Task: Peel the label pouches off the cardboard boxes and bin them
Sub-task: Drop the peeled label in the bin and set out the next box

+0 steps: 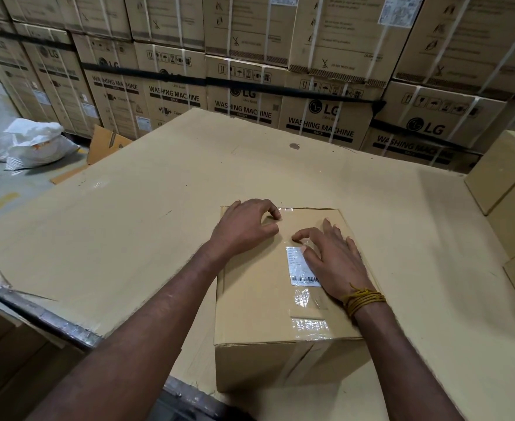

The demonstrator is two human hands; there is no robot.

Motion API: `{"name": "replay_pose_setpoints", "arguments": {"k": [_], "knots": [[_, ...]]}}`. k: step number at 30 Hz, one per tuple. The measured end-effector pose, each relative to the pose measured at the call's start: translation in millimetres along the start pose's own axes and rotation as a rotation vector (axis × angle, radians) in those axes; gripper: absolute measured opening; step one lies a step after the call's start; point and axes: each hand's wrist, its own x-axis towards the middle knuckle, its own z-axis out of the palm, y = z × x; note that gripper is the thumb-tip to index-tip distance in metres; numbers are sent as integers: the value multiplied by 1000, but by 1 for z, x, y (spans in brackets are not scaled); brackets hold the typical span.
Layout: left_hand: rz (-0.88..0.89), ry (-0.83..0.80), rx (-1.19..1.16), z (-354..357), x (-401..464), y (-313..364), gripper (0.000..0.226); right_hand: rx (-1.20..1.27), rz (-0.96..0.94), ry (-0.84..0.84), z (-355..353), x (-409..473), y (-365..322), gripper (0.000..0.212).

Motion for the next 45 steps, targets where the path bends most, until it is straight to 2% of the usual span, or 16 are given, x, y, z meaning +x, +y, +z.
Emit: {"name": "replay_pose_setpoints", "arguments": {"k": [5,11,18,23,29,34,39,45], "knots": [[3,-1,1,0,0,0,21,19,3,18,3,2,2,24],[10,10,-11,1,0,-2,22,-26,9,-25,1,2,2,43],[5,9,-18,0,-2,-1,21,2,-8,65,7,1,7,28],[-1,-2,-17,0,-3,0,21,-15,11,62,7,-1,6,36],[7,3,-12,-1,-3,0,21,57,2,111,6,-2,3,32],[13,0,-13,0,-2,-1,20,48,35,68,2,-3,2,39],[10,-10,-7,1,-1,-2,19,132,21,158,-6,-4,-6,25],[3,-10,-6,2,-1,-3,20,66,-4,246,-7,7,-9,9]]}}
